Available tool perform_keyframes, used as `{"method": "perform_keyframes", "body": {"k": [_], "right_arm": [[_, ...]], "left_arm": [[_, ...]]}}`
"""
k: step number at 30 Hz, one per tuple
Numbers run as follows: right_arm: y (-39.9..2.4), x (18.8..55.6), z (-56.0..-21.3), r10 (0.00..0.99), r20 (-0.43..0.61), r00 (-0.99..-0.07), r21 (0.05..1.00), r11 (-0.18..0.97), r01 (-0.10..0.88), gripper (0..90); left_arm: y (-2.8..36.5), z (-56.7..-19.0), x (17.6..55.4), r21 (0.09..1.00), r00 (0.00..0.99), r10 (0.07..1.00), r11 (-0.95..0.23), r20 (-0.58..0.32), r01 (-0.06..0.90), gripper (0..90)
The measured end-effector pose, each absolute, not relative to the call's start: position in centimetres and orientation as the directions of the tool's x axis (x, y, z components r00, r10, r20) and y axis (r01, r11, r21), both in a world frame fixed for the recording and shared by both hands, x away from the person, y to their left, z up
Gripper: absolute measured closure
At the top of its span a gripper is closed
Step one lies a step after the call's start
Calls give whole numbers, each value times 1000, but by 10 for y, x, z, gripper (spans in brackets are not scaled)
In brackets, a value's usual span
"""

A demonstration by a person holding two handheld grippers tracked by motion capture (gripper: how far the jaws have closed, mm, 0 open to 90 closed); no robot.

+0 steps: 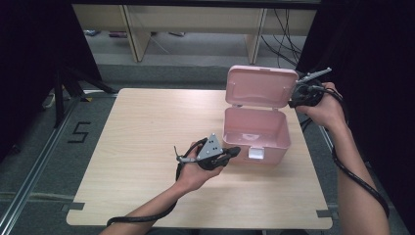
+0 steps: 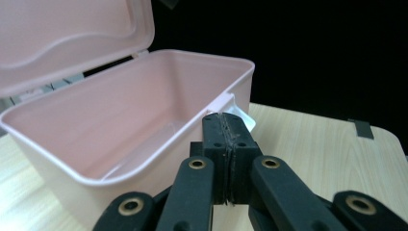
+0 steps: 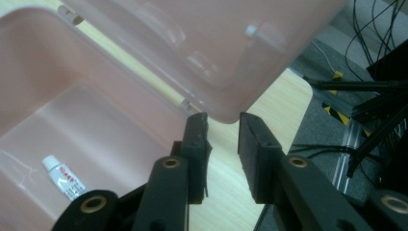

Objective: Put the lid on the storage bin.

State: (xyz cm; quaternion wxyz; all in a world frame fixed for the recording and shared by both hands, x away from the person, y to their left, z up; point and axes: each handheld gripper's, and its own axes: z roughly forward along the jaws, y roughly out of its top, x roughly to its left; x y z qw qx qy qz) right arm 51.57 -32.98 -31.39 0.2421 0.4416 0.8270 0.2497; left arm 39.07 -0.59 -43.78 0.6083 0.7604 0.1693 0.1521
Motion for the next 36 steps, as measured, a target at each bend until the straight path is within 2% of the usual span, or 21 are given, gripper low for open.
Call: {"method": "perform_keyframes", "body": {"k": [19,21,22,24,26,36], "right_arm": [[-332,525,-302,909,-181,-376,742,377,555,683],[-332,528,-303,908,-186,-375,766,373,523,680],[-330,526,-301,915,-177,-364,757,362,543,679],[-332,529,-300,906,-208,-370,765,386,515,676],[-329,530,-301,916,-198,-349,781,362,508,673],[-327,532,-301,933,-196,-301,792,331,513,718]], "left_arm": [[-31,-445,396,973,908,417,-225,50,50,890],[-33,-445,397,971,907,418,-232,53,50,892],[-34,-446,397,972,907,419,-229,47,55,892],[-35,-447,398,968,905,423,-241,40,70,893],[-36,-449,400,966,907,420,-247,38,74,893],[-45,-454,402,962,909,414,-263,47,70,892]]}}
